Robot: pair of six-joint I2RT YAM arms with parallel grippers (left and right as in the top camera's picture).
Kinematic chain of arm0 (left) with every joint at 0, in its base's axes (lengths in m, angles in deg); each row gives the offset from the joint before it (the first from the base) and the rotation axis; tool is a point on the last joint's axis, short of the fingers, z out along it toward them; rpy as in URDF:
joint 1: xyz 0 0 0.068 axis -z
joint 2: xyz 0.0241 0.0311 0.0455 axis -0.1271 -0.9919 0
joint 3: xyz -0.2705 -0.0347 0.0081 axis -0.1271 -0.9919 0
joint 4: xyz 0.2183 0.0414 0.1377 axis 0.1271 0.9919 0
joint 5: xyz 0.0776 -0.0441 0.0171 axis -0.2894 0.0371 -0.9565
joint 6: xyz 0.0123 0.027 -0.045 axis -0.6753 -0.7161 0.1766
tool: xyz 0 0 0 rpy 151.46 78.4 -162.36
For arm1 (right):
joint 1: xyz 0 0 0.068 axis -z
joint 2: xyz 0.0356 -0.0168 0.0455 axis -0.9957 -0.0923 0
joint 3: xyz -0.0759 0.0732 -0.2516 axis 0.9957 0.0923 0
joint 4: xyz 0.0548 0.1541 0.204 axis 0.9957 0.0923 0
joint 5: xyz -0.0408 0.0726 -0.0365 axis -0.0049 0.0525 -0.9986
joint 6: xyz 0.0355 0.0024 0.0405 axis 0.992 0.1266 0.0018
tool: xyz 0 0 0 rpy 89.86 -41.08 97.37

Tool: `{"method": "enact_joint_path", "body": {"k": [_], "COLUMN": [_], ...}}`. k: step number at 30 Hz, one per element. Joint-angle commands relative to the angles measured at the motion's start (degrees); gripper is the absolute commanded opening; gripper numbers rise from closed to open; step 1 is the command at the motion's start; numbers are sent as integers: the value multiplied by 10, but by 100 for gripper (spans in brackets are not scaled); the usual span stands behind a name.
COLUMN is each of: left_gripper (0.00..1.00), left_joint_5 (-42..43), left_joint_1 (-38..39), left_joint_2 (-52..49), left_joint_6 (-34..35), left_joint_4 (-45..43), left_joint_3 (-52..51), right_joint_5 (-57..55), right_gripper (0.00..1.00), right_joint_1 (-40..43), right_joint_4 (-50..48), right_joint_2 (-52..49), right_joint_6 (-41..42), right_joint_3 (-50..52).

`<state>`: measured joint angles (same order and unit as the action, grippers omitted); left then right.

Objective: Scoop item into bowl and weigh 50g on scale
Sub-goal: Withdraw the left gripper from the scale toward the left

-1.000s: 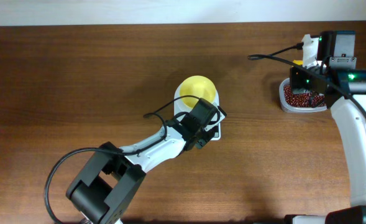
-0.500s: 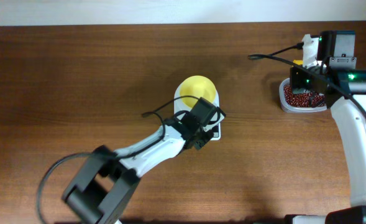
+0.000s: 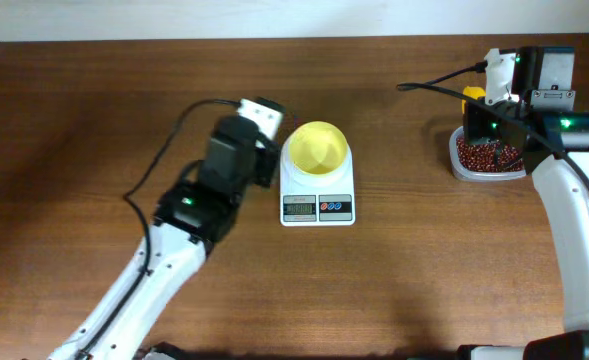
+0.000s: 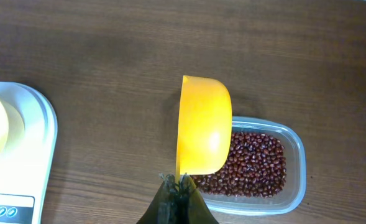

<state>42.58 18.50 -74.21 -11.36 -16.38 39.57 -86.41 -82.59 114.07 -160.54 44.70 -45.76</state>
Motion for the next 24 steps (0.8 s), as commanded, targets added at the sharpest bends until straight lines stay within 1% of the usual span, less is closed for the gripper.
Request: {"method": "enact_joint_path", "body": {"k": [1,4,7,9,10,12,13,15,16,17,18,19,20,21,23,24], "left_gripper": [0,2,4,9,10,14,17,17,22,29,40,67,99,99,99,99], "left_joint_5": [47,37,6,5,19,95,169,273,348,375,373,372,368,361,363,359], "left_joint_1": [-84,-140,-193,-219,-222,-222,-222,-222,-222,-222,-222,-222,-222,-222,-222,-222], "left_joint_2": [25,69,111,135,141,142,141,141,142,143,143,141,138,137,137,137], "left_joint_6": [18,18,18,18,18,16,-11,-49,-57,-56,-56,-56,-56,-56,-40,-73], "left_joint_4": [8,8,8,10,17,48,81,135,154,159,160,161,162,165,215,241], "left_joint_3": [14,14,14,14,14,14,14,14,14,14,14,14,14,14,14,14], "right_joint_5": [12,12,16,31,39,54,59,59,60,62,65,69,68,68,69,68], "right_gripper": [4,4,4,4,4,4,4,4,4,4,4,4,4,4,4,4], "right_joint_1": [2,2,2,2,2,2,2,2,2,2,2,2,2,2,2,2], "right_joint_4": [-1,-2,-4,-3,-3,-3,-3,-4,-3,-4,-4,-4,-6,-7,-11,-13], "right_joint_2": [-3,-3,-3,-3,-3,-3,-3,-3,-3,-3,-3,-3,-3,-3,-3,-3], "right_joint_6": [7,7,33,33,35,37,37,37,41,47,47,47,47,47,47,47], "right_joint_3": [3,3,3,3,3,3,3,3,3,3,3,3,3,3,3,3]}}
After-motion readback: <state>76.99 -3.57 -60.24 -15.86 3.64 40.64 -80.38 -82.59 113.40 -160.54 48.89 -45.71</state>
